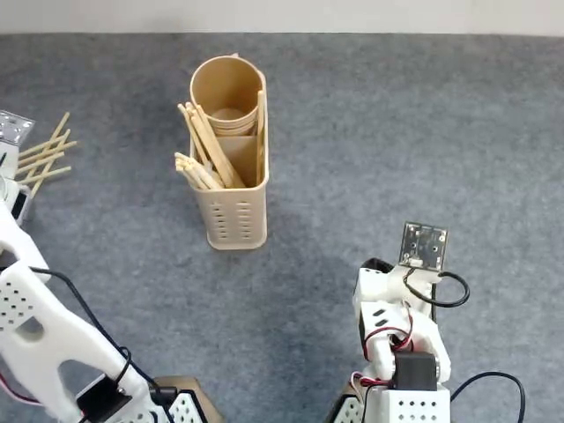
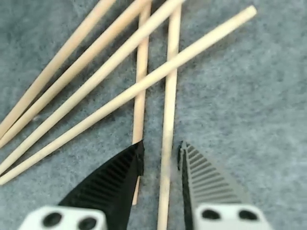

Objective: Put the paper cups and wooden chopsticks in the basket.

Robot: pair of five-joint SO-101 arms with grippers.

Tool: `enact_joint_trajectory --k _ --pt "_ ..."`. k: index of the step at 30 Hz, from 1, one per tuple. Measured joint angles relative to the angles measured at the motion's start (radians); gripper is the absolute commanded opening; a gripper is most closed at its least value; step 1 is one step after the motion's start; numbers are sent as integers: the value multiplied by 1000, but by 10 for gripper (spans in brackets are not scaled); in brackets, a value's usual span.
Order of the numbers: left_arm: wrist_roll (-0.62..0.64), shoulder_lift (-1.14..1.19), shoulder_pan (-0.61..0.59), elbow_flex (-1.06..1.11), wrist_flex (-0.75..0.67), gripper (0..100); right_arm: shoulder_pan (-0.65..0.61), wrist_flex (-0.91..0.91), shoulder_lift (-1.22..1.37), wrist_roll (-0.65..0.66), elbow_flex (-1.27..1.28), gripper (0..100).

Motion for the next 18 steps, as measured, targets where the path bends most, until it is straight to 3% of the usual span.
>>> enact_joint_trajectory --k 6,18 --pt "6 -15 2 -32 15 141 0 0 0 0 0 5" --pt "333 -100 -43 -364 207 141 0 0 0 0 0 5"
